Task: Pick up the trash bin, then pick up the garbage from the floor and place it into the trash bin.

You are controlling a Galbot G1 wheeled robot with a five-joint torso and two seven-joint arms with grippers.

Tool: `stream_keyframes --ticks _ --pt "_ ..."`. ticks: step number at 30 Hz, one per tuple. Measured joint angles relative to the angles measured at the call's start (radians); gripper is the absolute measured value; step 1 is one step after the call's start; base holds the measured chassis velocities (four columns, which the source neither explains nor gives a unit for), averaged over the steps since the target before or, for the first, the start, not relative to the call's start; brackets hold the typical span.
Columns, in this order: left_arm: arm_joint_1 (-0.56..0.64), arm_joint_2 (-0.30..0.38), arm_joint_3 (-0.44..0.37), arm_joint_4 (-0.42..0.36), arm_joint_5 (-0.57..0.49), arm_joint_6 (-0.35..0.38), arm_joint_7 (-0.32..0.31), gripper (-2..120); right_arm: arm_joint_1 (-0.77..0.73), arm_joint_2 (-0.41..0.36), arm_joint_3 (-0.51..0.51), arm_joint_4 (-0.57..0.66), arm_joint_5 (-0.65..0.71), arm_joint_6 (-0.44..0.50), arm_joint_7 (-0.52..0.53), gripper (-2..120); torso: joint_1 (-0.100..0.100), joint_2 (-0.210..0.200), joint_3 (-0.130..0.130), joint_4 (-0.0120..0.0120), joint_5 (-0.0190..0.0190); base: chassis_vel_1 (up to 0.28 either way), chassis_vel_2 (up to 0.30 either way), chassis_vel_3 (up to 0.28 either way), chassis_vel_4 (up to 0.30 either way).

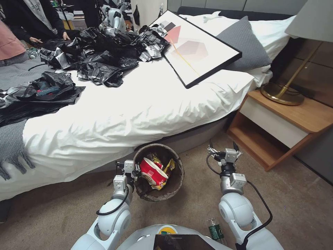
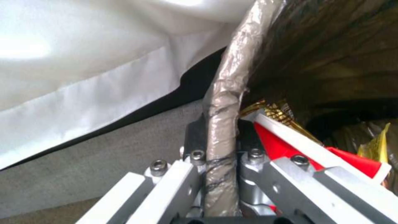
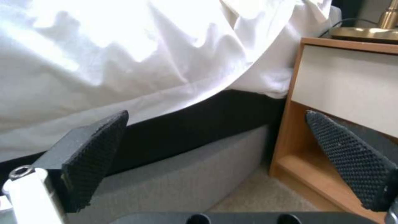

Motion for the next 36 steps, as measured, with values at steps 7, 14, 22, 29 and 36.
stream_keyframes --ticks 7,14,22,29,36 --pt "-0.002 0.000 0.002 0.000 0.002 0.000 0.000 0 0.002 0.001 0.003 0.000 0.001 -0.004 0.007 100 0.000 0.000 0.000 -0.0003 0.0002 0.000 0.000 0.000 0.000" --pt "-0.002 0.002 0.004 0.000 0.003 -0.001 -0.001 0 0.004 0.002 0.009 -0.004 0.001 -0.005 0.012 100 0.000 0.000 0.000 -0.0003 0.0002 0.000 0.000 0.000 0.000" --pt "-0.003 0.003 0.004 0.000 0.003 -0.001 -0.003 0 0.008 0.001 0.019 -0.006 0.010 -0.011 0.017 100 0.000 0.000 0.000 -0.0002 0.0002 0.000 0.000 0.000 0.000" --pt "-0.003 0.003 0.005 0.000 0.003 -0.001 -0.004 0 0.009 0.001 0.022 -0.006 0.016 -0.017 0.020 100 0.000 0.000 0.000 0.0000 0.0002 0.000 0.000 0.000 0.000" --pt "-0.002 0.003 0.005 -0.002 0.004 -0.002 -0.005 0 0.008 0.004 0.022 -0.006 0.016 -0.019 0.021 100 0.000 0.000 0.000 -0.0001 0.0002 0.007 -0.007 -0.007 0.006"
